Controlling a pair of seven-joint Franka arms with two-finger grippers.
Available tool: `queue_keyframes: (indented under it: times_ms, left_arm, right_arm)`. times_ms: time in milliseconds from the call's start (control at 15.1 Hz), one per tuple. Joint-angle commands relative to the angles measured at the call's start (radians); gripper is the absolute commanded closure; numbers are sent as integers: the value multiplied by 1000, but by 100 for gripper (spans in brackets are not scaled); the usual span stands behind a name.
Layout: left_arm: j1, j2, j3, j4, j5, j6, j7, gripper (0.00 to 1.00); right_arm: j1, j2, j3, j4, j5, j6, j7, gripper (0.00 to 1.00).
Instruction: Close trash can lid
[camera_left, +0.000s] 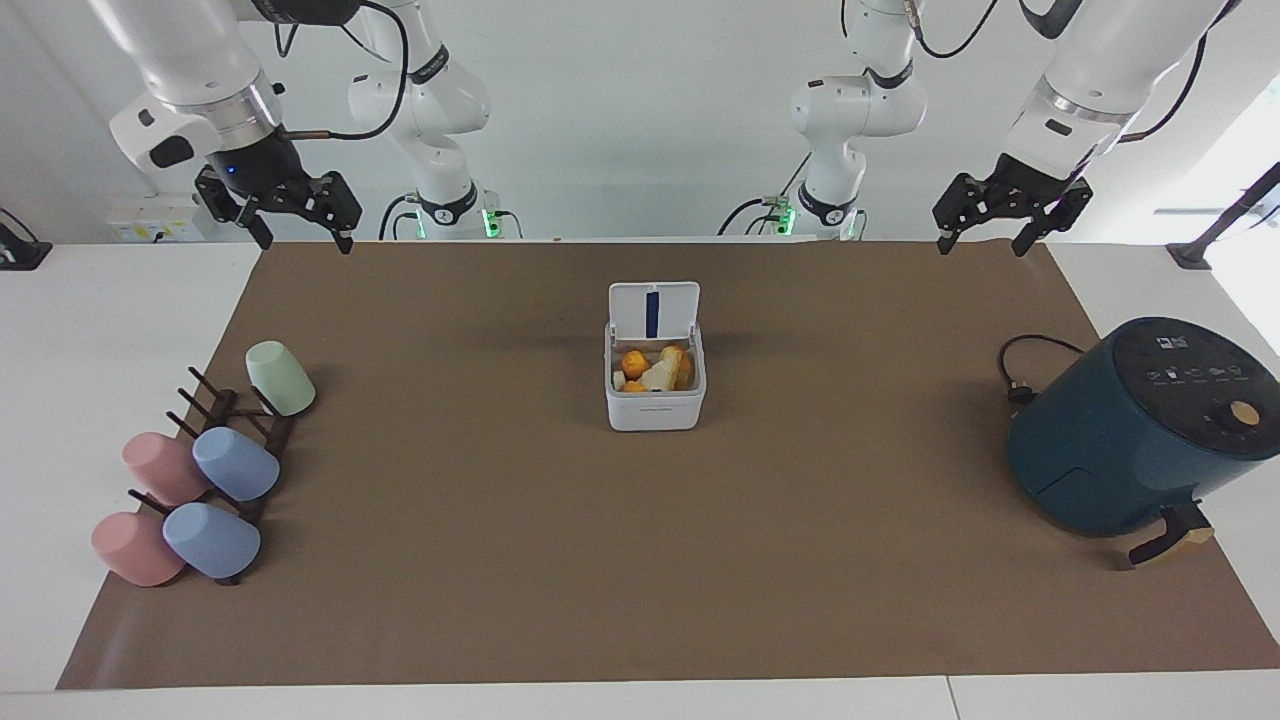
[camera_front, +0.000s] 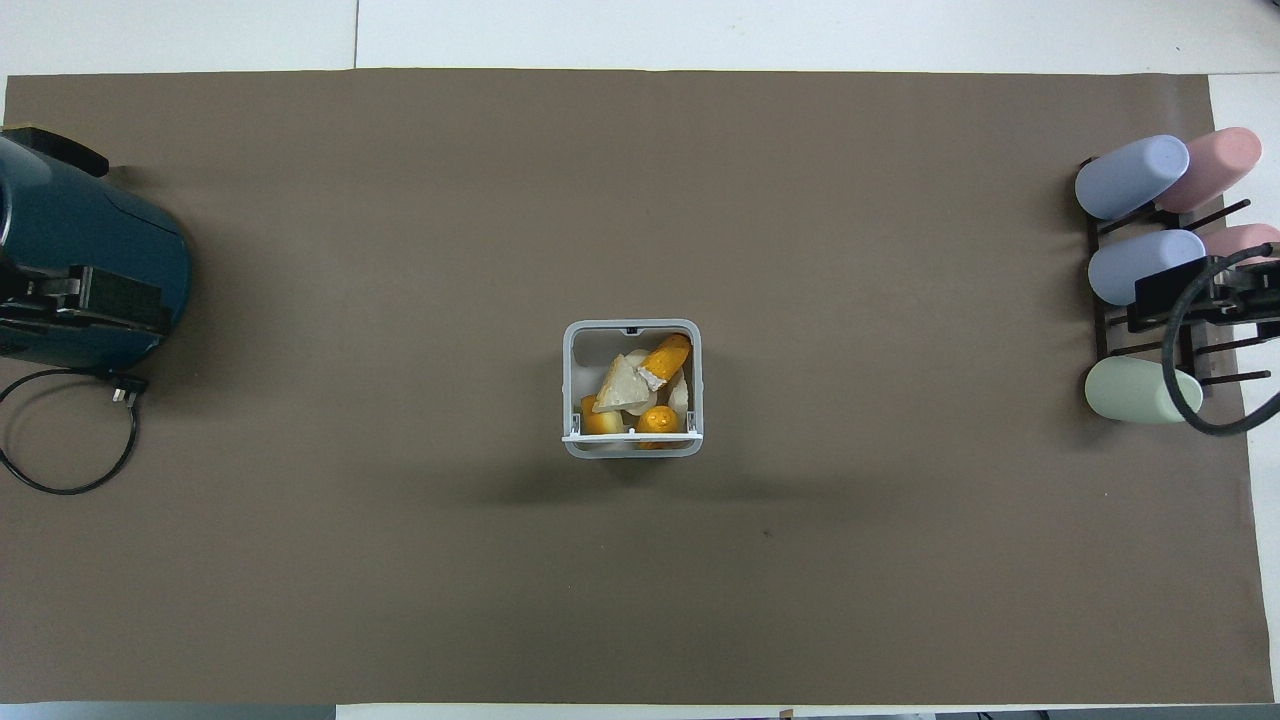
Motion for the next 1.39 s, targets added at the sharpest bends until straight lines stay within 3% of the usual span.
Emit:
queue_keyframes:
  times_ms: [0, 596, 861, 993, 1126, 1192, 1258, 1325]
  left_arm:
    - [3, -26, -2, -28, 1, 4, 5, 0]
    - [-6, -40, -7, -54, -6, 25, -8, 0]
    - [-135, -69, -15, -116, -6, 67, -76, 2]
    - [-219, -71, -15, -137, -6, 82, -161, 21]
    - [-317, -71, -15, -168, -8, 104, -254, 59]
    - [-363, -72, -15, -194, -6, 128, -303, 86]
    - [-403, -92, -15, -232, -8, 162, -346, 100]
    - [-435, -110, -15, -272, -8, 194, -374, 100]
  right_arm:
    - [-13, -23, 5, -28, 7, 12, -12, 0]
    - [-13, -23, 5, -28, 7, 12, -12, 0]
    - [-13, -23, 5, -28, 7, 10, -12, 0]
    - [-13, -23, 5, -28, 7, 10, -12, 0]
    - [-13, -23, 5, -28, 7, 12, -12, 0]
    - [-13, -23, 5, -28, 7, 12, -12, 0]
    - [-13, -23, 5, -28, 7, 12, -12, 0]
    - [-13, -23, 5, -28, 7, 10, -12, 0]
